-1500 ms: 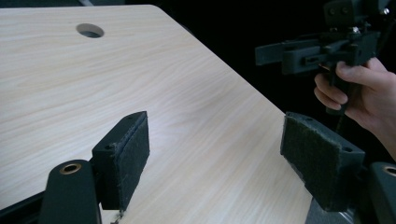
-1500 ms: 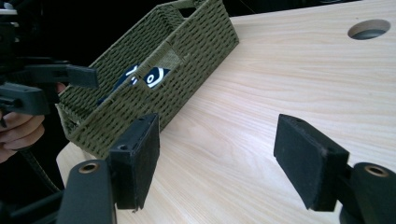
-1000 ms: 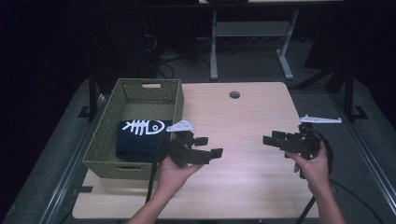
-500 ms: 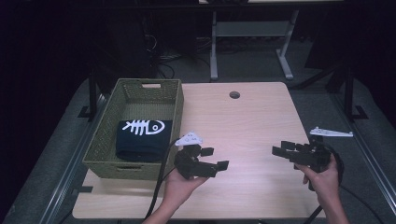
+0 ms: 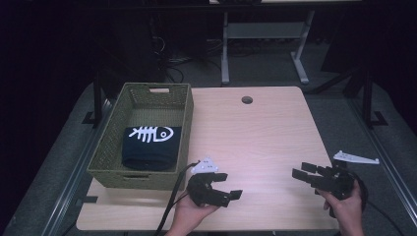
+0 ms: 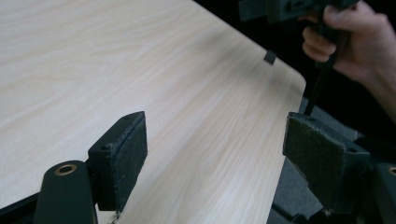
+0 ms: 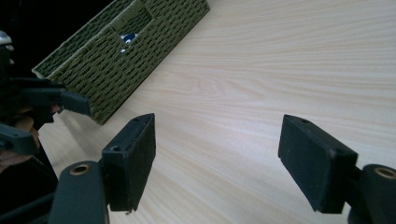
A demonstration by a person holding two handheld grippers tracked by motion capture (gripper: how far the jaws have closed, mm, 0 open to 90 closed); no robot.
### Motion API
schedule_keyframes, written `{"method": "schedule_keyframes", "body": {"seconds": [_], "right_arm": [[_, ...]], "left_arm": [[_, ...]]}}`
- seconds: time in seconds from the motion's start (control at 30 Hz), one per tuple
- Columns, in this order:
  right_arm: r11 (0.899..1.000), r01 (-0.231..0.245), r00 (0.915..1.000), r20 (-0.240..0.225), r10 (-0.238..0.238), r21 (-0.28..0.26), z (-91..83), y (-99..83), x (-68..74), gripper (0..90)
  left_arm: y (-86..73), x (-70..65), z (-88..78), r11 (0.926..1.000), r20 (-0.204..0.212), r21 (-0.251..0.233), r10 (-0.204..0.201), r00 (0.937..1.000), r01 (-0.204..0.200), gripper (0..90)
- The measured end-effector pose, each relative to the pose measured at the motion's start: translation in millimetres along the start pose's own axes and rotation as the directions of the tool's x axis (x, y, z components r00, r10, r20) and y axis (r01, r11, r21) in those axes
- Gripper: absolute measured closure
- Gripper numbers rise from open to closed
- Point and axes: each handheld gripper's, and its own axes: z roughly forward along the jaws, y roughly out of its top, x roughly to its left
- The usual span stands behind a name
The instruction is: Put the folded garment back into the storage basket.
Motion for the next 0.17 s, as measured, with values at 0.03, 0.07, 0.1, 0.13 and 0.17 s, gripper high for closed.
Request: {"method": "schedule_keyframes", "body": {"seconds": [0.03,0.07,0.1,0.13,0.17], "right_arm": [[1.000,0.004,1.0000,0.000,-0.004,-0.012,-2.2,-3.7,1.4,27.2],[1.000,0.002,1.0000,0.002,-0.002,-0.030,-4.4,-7.3,2.8,27.2],[0.999,-0.002,1.0000,-0.006,0.002,-0.052,-5.9,-11.0,3.3,26.9],[0.997,-0.013,0.9997,-0.021,0.011,-0.076,-7.0,-15.4,3.3,26.8],[0.994,-0.026,0.9989,-0.041,0.022,-0.108,-7.5,-20.7,2.5,27.0]], "left_arm": [[-4.3,-0.4,-0.2,0.9999,0.009,0.006,0.010,0.9999,-0.010,21.9],[-8.3,-1.8,-0.1,0.9998,0.014,0.010,0.018,0.9997,-0.019,21.9],[-12.1,-3.3,-0.3,0.9996,0.018,0.014,0.024,0.9996,-0.024,21.9],[-15.6,-4.6,-0.8,0.9994,0.021,0.016,0.029,0.9994,-0.030,21.9],[-18.4,-5.5,-1.6,0.9992,0.023,0.019,0.034,0.9992,-0.034,21.9]]}}
